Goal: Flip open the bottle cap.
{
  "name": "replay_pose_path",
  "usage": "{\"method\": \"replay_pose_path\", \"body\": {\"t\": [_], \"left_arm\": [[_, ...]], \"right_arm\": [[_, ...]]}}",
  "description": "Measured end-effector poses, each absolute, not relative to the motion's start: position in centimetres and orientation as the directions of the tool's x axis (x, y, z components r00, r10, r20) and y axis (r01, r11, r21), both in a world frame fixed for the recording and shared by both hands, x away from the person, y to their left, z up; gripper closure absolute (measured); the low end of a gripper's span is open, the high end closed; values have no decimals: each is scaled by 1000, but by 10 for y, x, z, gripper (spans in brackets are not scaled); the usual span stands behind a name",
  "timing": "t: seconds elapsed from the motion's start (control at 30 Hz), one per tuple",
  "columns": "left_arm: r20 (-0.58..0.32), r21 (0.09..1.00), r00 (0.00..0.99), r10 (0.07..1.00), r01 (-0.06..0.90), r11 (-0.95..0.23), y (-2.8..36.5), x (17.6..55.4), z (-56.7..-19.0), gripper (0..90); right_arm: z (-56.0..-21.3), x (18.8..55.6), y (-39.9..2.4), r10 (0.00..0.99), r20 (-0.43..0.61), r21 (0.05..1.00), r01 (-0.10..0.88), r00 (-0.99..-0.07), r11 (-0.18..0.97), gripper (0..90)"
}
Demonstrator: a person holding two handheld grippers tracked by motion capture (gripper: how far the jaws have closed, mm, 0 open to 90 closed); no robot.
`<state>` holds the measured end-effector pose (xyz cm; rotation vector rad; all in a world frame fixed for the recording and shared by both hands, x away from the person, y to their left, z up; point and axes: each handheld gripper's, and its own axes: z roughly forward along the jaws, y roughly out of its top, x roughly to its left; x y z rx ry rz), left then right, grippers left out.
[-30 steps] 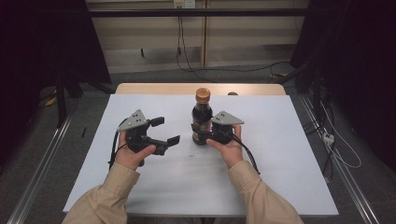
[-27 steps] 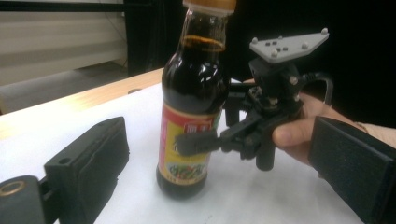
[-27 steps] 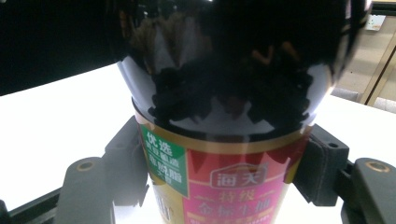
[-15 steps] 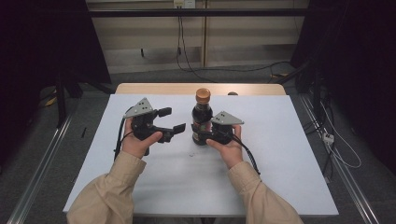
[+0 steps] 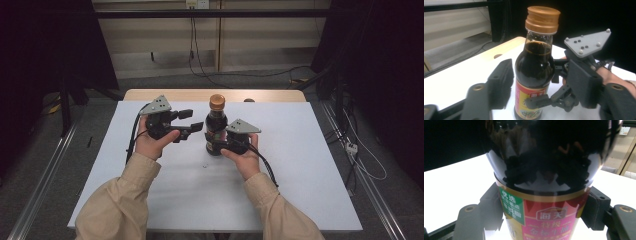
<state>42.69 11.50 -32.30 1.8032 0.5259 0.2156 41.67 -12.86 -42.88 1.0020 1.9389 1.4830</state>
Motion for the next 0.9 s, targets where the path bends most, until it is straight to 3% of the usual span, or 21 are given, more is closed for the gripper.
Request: {"method": "replay_pose_path", "body": {"t": [0.27, 0.9], "left_arm": [[-134, 937, 882, 452, 261, -232, 113, 437, -318, 652], [-119, 931, 883, 454, 259, -259, 100, 445, -305, 851]], "right_arm": [[-428, 417, -129, 794, 45, 957, 254, -606, 140, 296], [-428, 417, -129, 795, 43, 956, 256, -605, 143, 297]]}}
